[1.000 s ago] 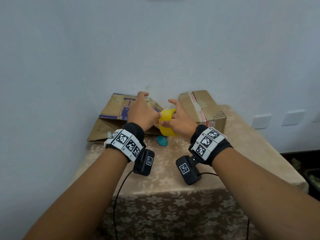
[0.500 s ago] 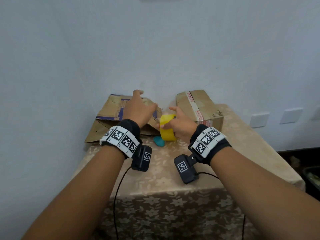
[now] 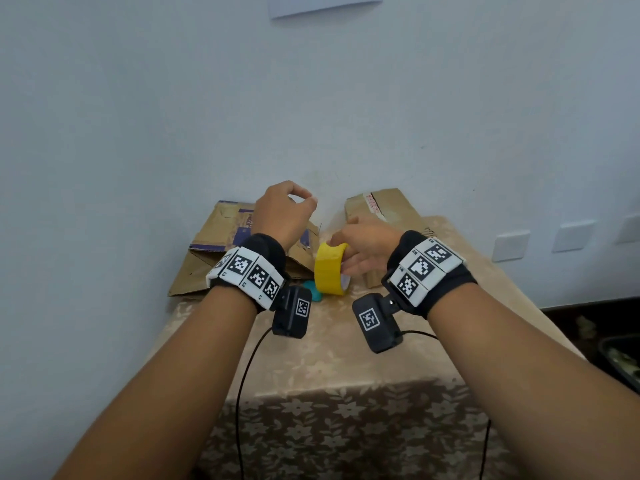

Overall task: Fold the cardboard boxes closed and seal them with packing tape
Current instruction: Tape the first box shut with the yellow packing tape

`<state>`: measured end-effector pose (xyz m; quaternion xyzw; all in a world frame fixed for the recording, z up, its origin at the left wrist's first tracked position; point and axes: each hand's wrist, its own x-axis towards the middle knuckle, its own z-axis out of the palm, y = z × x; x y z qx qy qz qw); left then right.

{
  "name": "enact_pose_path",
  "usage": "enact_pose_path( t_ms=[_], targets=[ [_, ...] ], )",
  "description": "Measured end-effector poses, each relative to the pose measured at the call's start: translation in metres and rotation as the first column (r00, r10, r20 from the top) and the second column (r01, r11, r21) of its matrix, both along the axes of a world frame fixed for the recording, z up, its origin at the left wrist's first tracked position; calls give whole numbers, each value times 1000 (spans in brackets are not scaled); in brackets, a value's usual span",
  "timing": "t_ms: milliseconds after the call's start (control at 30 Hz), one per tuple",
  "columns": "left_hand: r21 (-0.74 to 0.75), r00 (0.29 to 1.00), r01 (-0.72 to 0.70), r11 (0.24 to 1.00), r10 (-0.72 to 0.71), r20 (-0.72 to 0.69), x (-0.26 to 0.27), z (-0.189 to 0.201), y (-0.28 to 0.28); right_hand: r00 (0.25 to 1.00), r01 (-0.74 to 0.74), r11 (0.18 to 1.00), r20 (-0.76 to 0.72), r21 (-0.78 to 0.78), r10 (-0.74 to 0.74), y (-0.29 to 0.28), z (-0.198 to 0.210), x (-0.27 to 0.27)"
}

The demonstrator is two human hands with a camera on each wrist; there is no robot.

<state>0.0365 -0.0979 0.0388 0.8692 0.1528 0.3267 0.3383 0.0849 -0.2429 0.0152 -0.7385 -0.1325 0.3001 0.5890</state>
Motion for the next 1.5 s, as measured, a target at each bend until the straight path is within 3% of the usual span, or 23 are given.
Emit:
enact_pose_path(
  t_ms=[100, 367, 467, 633, 800, 967, 1167, 1333, 1433, 1500],
  targets=[
    [3, 1000, 7, 1000, -7, -12, 0, 0, -2, 996, 30, 999, 83, -23, -28, -7, 7, 2],
    [-125, 997, 53, 991, -59, -43, 5, -6, -1, 996, 27, 998, 90, -59, -22, -12, 15, 8],
    [-169, 997, 72, 983, -77, -19, 7, -6, -2, 996, 31, 1000, 79, -1, -31, -17, 19, 10],
    [-247, 990, 136, 959, -141, -4, 12, -4, -6, 941, 222, 933, 190, 284, -281, -25, 14, 25],
    [-377, 978, 184, 908, -207, -22, 24, -4, -7, 879, 330, 867, 213, 374, -427, -24, 6, 48],
    [-369, 960, 202, 907, -258, -111, 52, 12, -7, 816, 440, 790, 179, 427, -550, -30, 2, 72],
    [-384, 859, 249, 889, -386, -337, 100, 27, -19, 837, 478, 774, 52, 415, -545, -37, -9, 104],
    [-405, 815, 220, 887, -395, -423, 137, 18, -19, 867, 468, 758, -72, 454, -492, -35, -7, 123],
    [-397, 806, 207, 894, -386, -448, 149, 19, -19, 879, 446, 786, -44, 429, -475, -36, -4, 128],
    [-376, 805, 197, 905, -368, -464, 153, 23, -18, 874, 422, 812, 58, 402, -482, -36, -2, 129]
  ],
)
